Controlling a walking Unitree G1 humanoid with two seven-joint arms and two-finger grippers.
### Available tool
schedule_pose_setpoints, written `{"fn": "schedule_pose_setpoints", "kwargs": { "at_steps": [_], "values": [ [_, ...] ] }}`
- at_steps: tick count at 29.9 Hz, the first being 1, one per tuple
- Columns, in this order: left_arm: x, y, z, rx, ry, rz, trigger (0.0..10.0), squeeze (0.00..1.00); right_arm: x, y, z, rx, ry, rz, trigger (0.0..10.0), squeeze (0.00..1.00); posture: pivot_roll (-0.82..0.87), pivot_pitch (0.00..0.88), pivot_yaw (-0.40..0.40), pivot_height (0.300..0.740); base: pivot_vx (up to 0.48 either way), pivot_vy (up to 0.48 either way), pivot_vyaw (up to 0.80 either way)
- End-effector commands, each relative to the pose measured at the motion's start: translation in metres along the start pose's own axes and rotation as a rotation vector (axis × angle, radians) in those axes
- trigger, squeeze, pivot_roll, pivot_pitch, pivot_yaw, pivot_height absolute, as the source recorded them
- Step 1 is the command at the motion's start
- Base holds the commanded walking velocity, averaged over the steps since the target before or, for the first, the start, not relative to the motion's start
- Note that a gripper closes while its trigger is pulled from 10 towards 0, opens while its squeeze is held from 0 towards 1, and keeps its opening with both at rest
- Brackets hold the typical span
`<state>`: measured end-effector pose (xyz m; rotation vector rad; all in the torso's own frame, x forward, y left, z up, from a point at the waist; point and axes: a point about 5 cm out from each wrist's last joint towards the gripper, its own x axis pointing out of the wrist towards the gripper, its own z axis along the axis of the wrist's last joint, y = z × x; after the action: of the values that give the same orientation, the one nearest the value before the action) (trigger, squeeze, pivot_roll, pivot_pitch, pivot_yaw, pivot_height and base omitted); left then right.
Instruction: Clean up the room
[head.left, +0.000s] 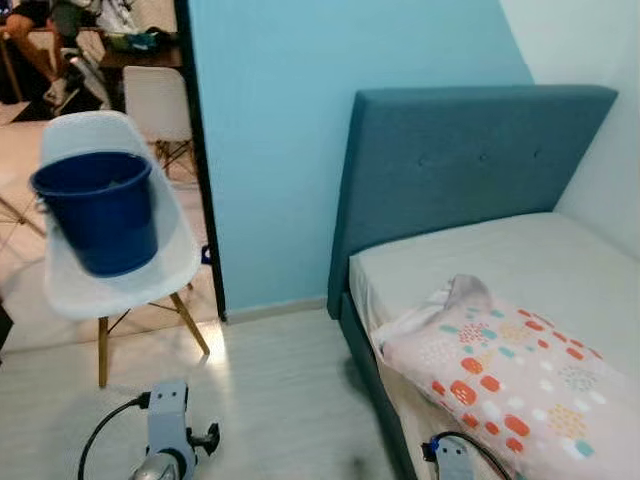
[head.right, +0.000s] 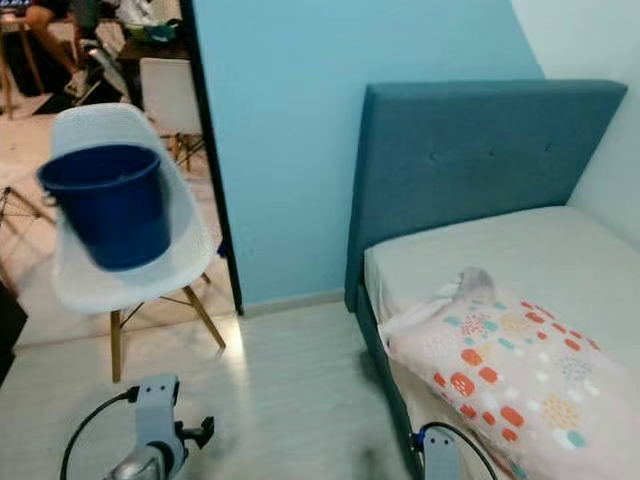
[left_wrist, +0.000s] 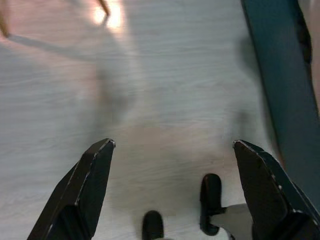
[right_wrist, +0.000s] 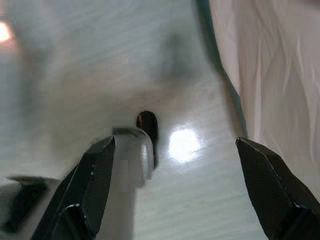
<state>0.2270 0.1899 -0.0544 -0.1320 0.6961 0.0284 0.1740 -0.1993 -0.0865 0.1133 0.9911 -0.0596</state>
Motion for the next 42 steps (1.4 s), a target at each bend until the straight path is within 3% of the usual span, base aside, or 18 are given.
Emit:
{"fn": "schedule_pose_setpoints", "kwargs": {
  "at_steps": [1, 22, 42],
  "values": [
    [0.000, -0.006, -0.006, 0.015, 0.027, -0.026, 10.0, 0.00, -0.001, -0.003, -0.003, 0.032, 0.005, -0.020, 10.0, 0.00, -0.03, 0.000, -0.054, 0.740, 0.480, 0.000, -0.79],
    [-0.010, 0.010, -0.030, 0.002, 0.123, 0.046, 10.0, 0.00, -0.003, -0.010, -0.013, 0.052, 0.038, -0.053, 10.0, 0.00, -0.03, 0.000, -0.052, 0.740, 0.461, 0.000, -0.79],
    [-0.009, 0.016, -0.023, -0.019, 0.084, 0.054, 10.0, 0.00, -0.005, -0.020, -0.015, 0.077, 0.040, -0.101, 10.0, 0.00, -0.03, 0.000, -0.051, 0.740, 0.000, 0.000, -0.80]
  ]
}}
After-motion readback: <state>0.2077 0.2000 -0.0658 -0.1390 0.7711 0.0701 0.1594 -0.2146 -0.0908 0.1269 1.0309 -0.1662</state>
